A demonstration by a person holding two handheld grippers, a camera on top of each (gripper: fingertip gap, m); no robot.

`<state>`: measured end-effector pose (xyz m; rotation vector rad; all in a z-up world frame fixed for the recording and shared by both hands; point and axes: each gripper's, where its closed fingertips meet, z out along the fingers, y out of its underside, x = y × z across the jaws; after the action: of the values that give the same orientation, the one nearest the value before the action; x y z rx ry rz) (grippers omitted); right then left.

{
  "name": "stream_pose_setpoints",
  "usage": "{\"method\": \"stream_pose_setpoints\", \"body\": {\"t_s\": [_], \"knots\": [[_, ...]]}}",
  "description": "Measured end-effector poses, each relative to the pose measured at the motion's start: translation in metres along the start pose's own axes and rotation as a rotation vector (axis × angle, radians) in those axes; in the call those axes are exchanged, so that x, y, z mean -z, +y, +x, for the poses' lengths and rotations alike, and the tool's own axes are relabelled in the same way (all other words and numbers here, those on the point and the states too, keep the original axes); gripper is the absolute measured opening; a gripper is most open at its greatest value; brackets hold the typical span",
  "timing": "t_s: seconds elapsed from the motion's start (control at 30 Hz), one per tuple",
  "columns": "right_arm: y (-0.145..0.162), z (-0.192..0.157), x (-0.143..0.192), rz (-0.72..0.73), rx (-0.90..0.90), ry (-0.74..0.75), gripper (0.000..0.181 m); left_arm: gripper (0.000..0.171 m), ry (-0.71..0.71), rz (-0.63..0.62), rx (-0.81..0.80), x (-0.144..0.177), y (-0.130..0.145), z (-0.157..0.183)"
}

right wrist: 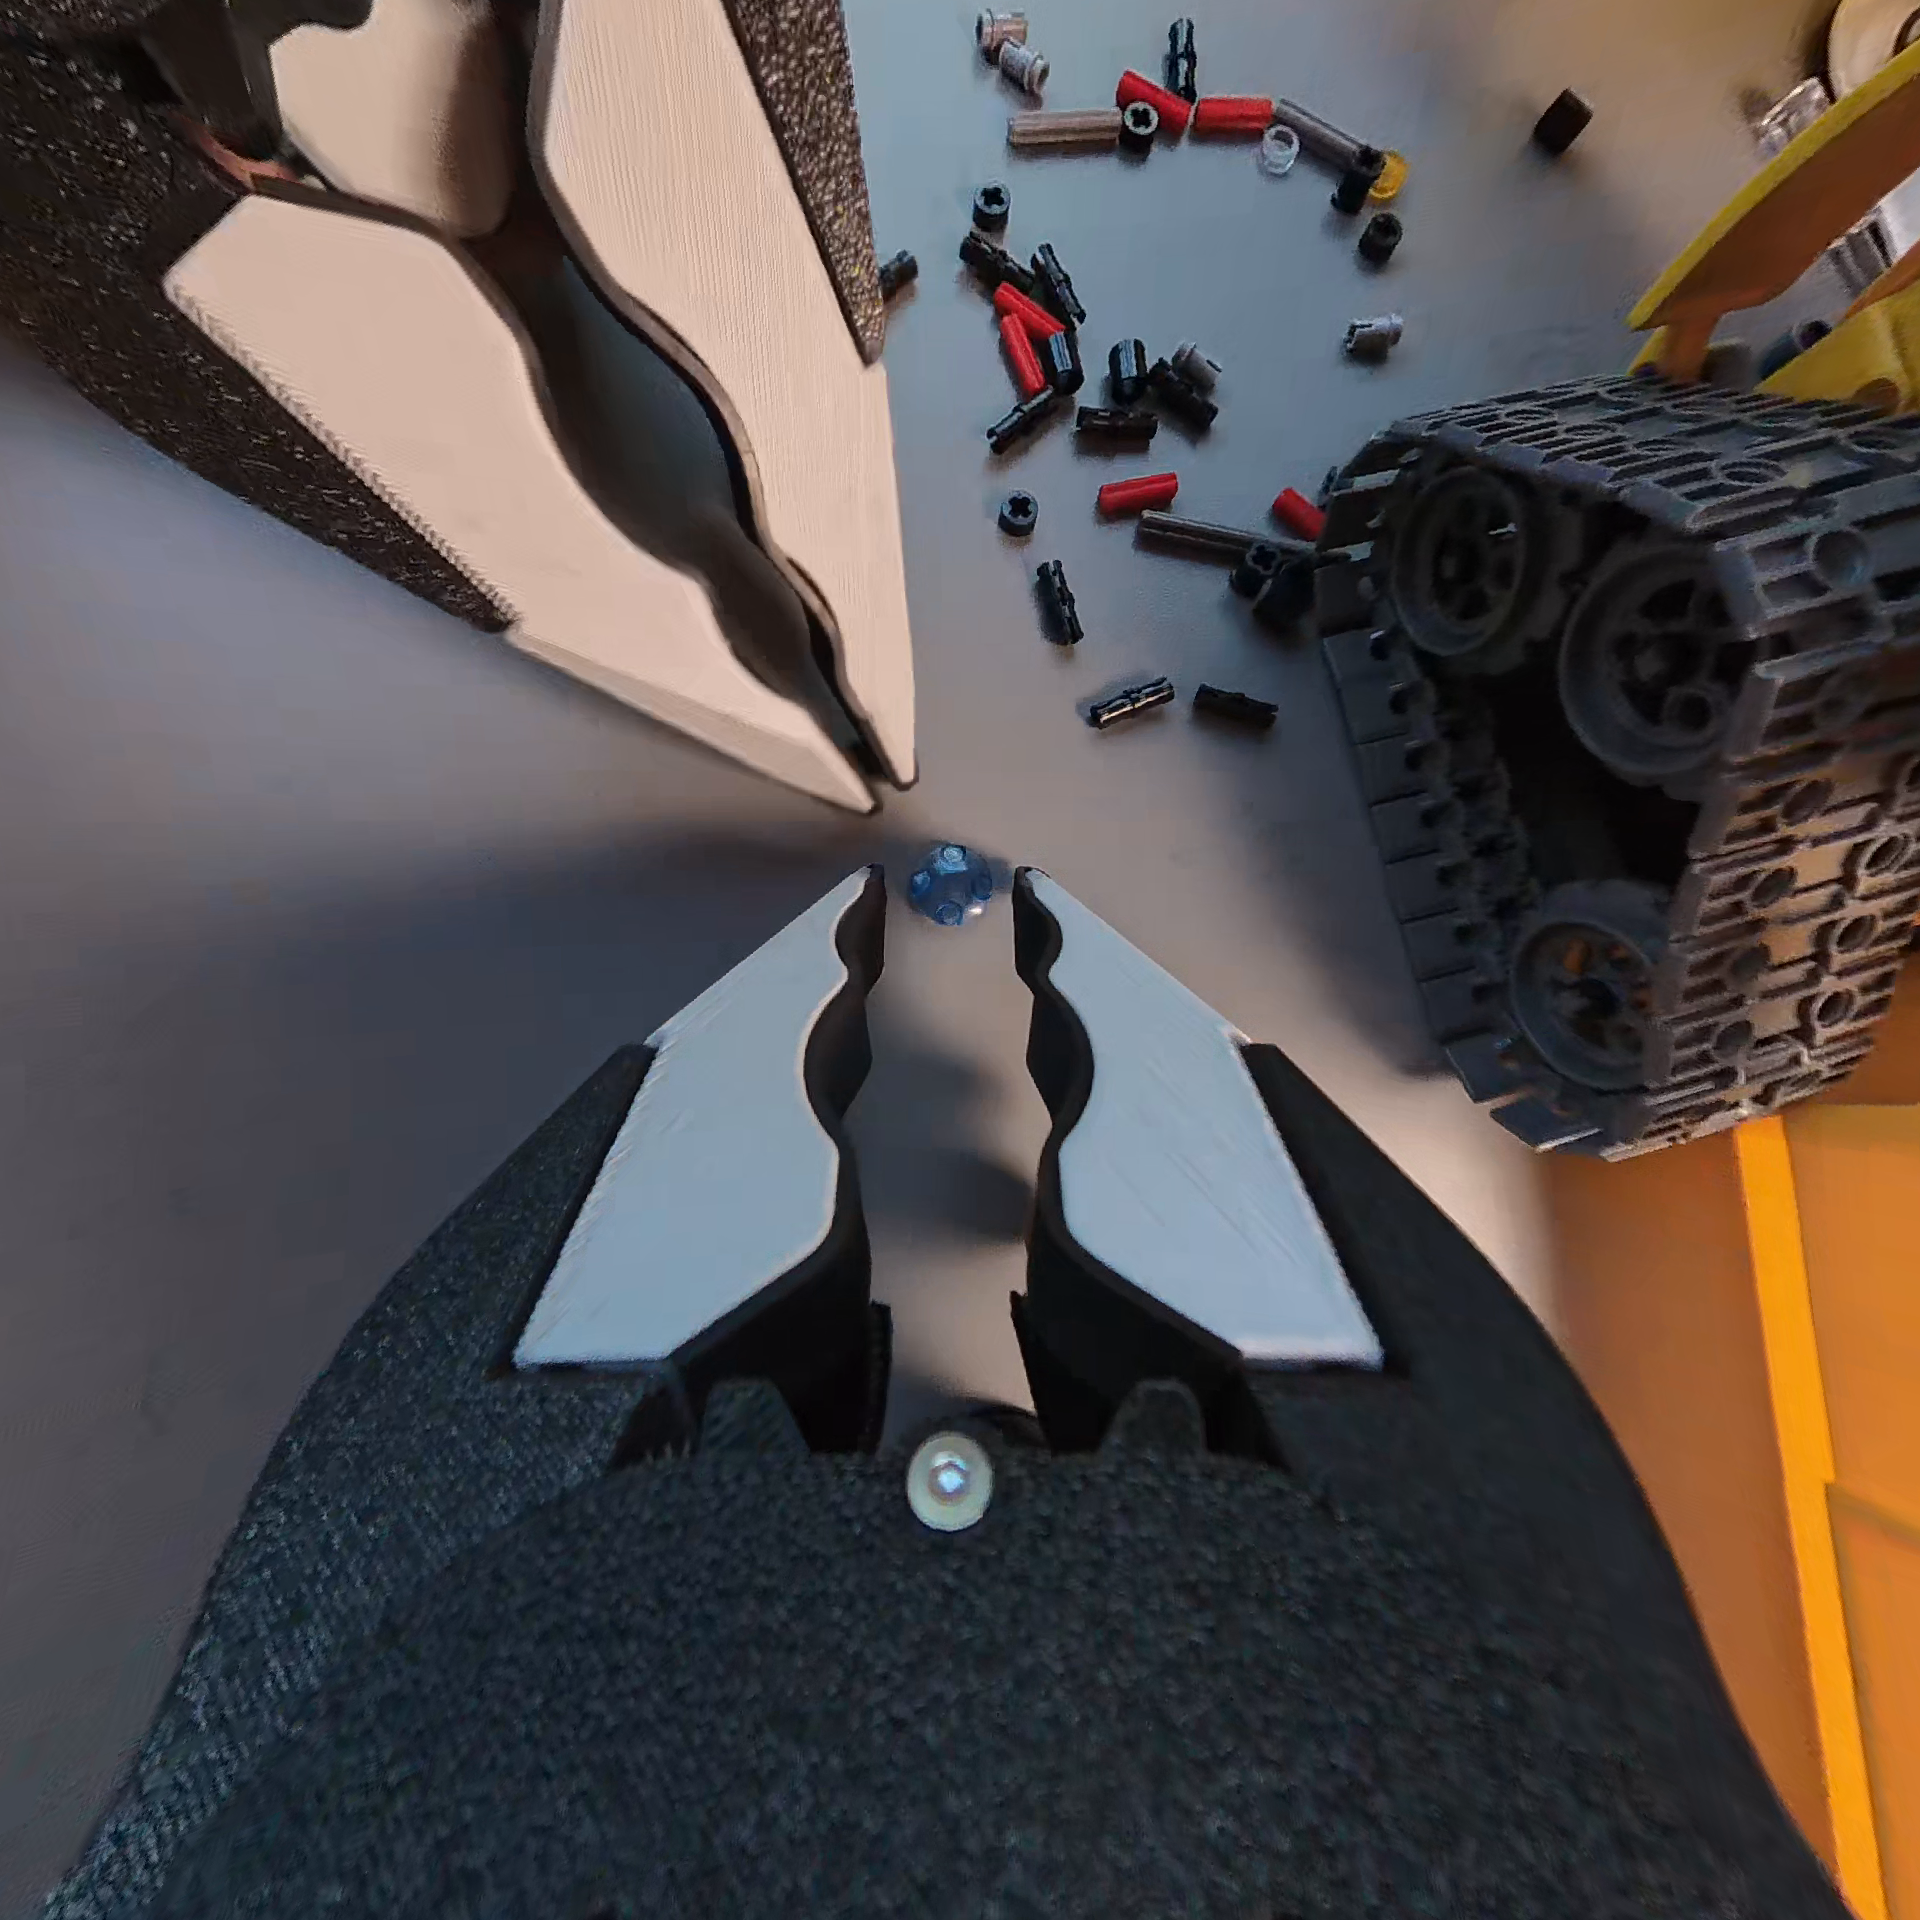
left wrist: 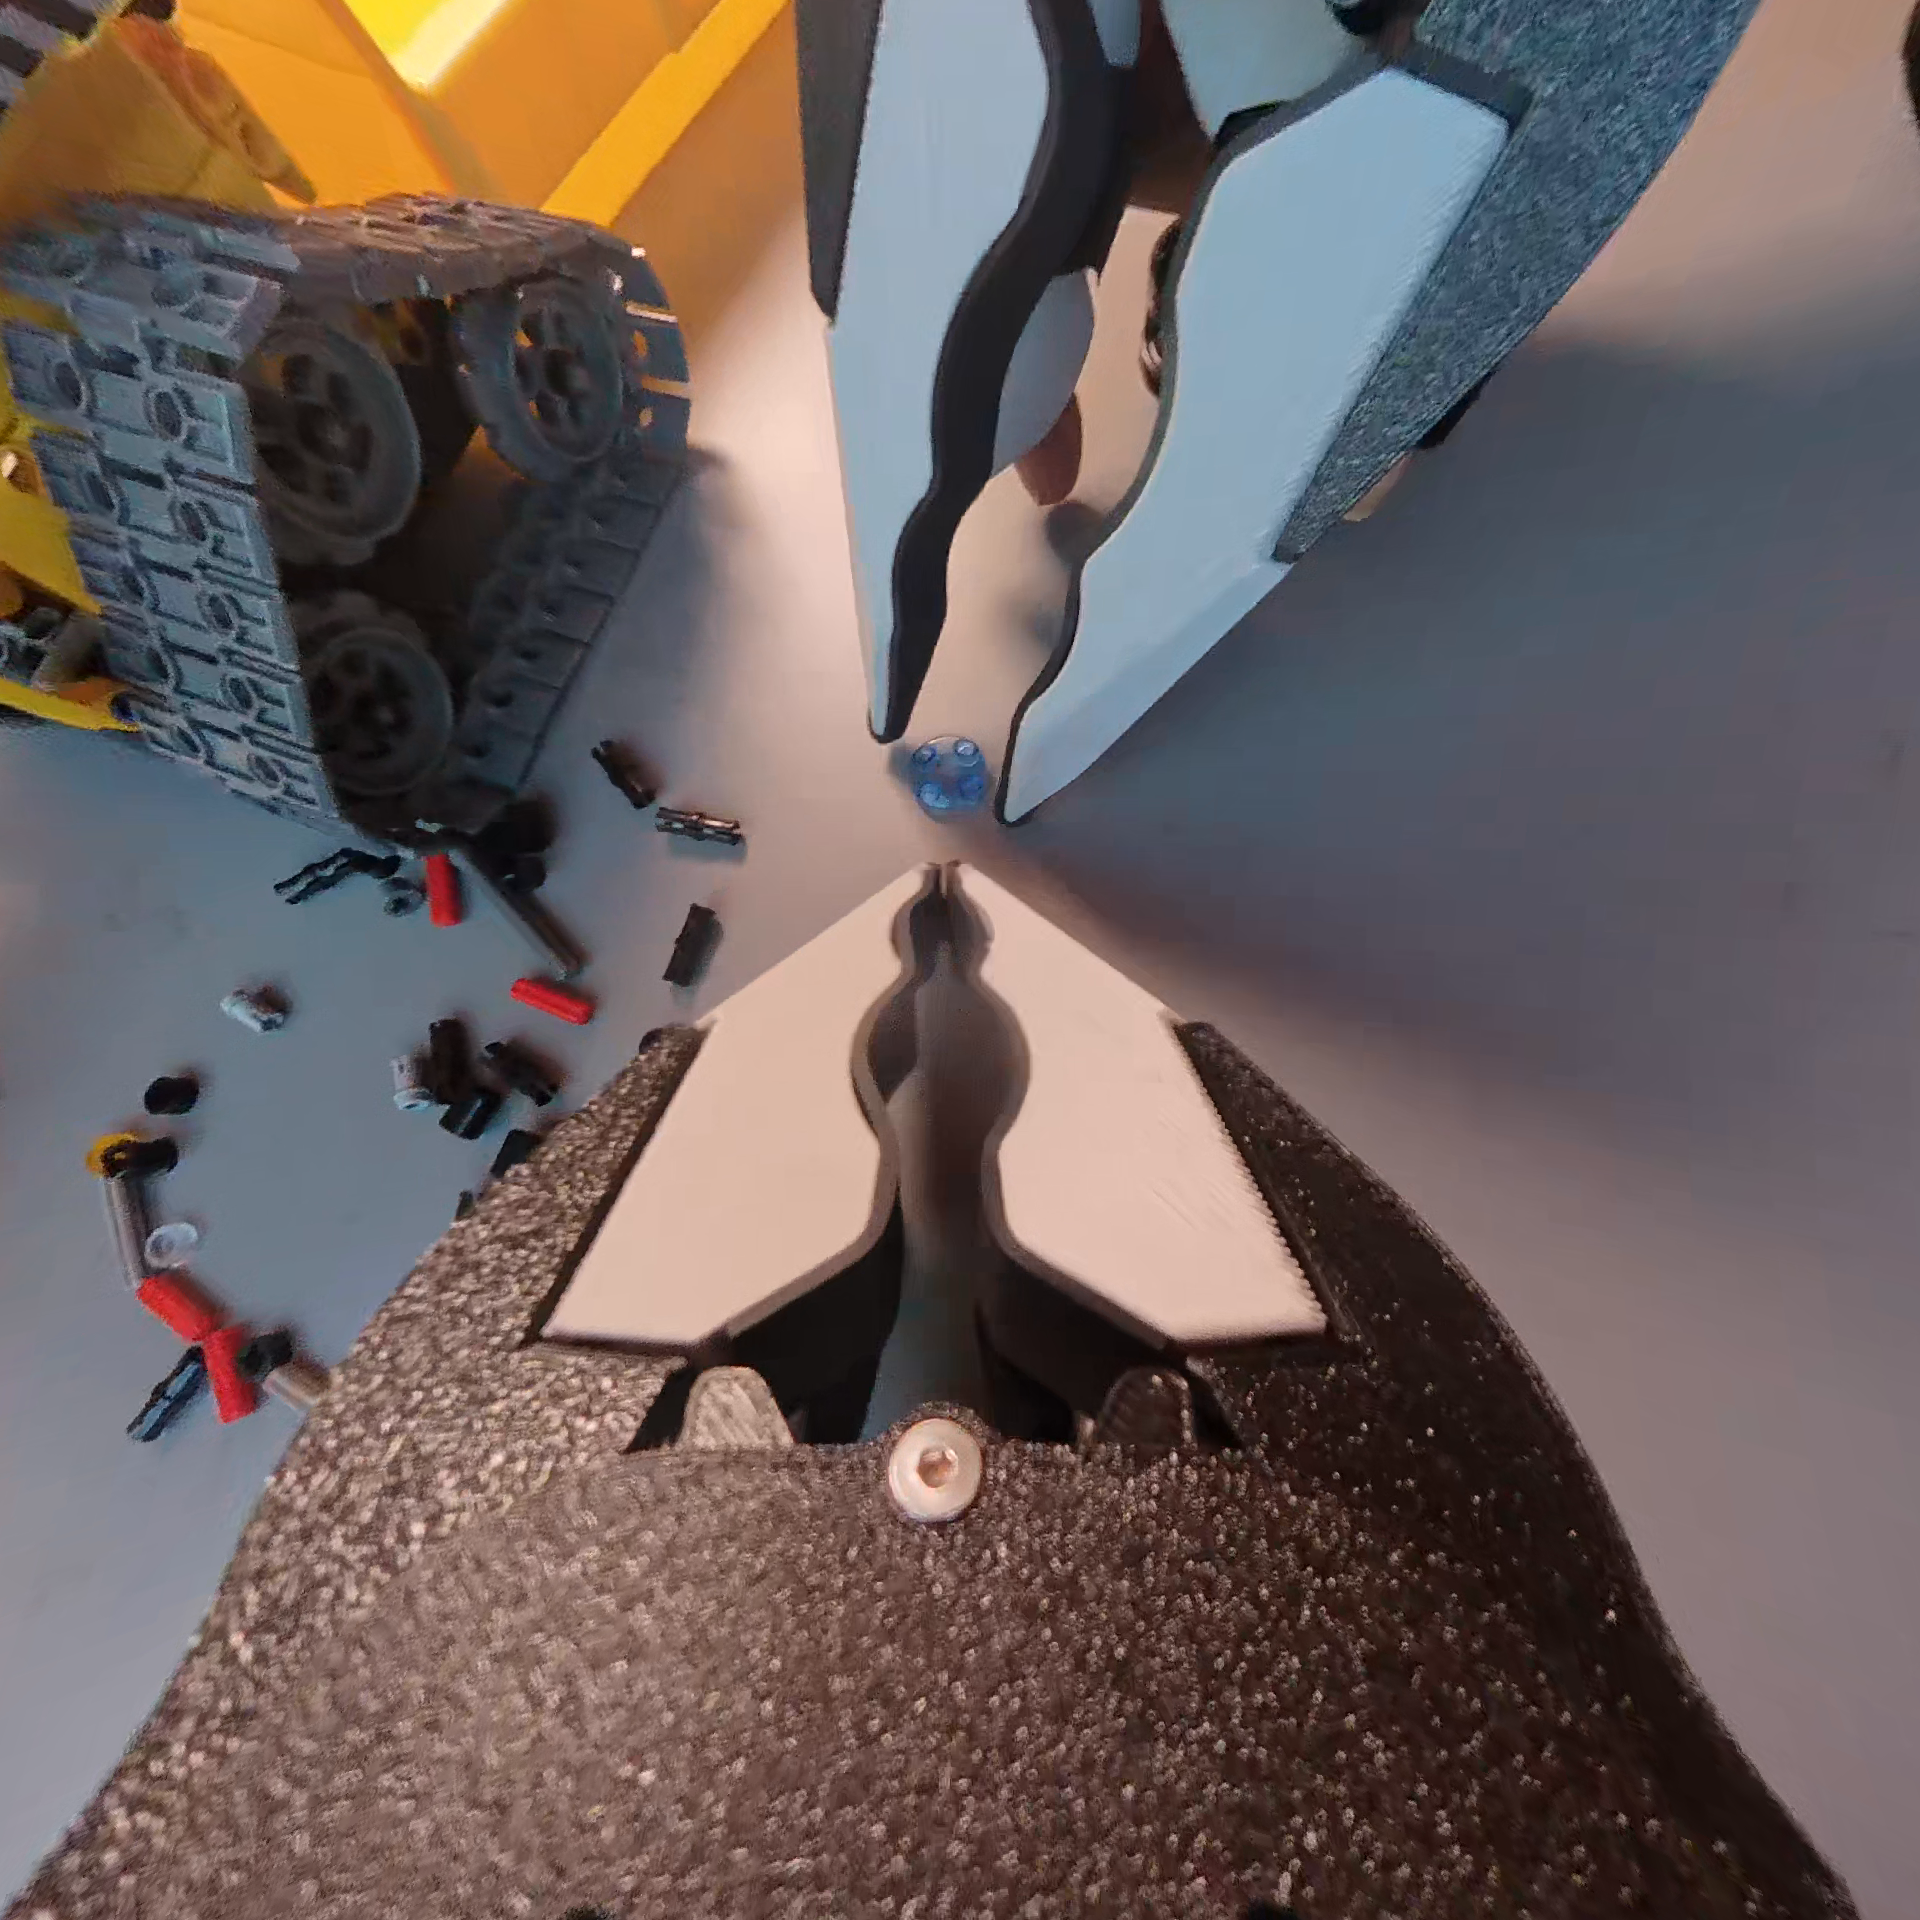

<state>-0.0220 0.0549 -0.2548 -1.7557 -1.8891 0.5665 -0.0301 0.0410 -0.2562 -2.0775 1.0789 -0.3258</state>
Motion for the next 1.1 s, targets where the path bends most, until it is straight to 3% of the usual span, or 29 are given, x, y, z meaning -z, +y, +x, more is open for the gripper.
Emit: {"method": "stream_pose_setpoints", "body": {"t_s": [0.23,0.37,0.53,0.67,0.8,0.97,1.03,1.1], "knots": [[0.0,-0.001,-0.001,-0.007,-0.03,-0.069,0.021,0.0,-0.186,-0.005,0.051,0.017,0.011,-0.053],[0.0,0.0,-0.001,-0.01,-0.032,-0.08,0.019,0.012,-0.228,0.04,0.132,0.03,0.011,-0.072],[0.0,-0.001,-0.001,-0.007,-0.03,-0.077,0.014,0.017,-0.037,0.063,0.112,0.025,0.007,-0.035],[0.0,-0.002,-0.001,-0.008,-0.032,-0.071,0.013,0.015,-0.001,-0.005,0.056,0.012,0.015,-0.018],[0.001,-0.002,-0.001,-0.006,-0.033,-0.064,0.013,0.007,-0.037,-0.02,0.071,0.014,0.015,-0.027],[0.001,-0.002,0.0,0.003,-0.029,-0.052,0.013,0.007,-0.209,0.012,0.136,0.031,0.016,-0.067],[0.001,-0.002,0.0,0.005,-0.028,-0.049,0.013,0.027,-0.262,-0.001,0.149,0.035,0.022,-0.079],[0.0,-0.002,0.0,0.008,-0.026,-0.046,0.013,0.033,-0.251,0.024,0.171,0.038,0.02,-0.078]]}}
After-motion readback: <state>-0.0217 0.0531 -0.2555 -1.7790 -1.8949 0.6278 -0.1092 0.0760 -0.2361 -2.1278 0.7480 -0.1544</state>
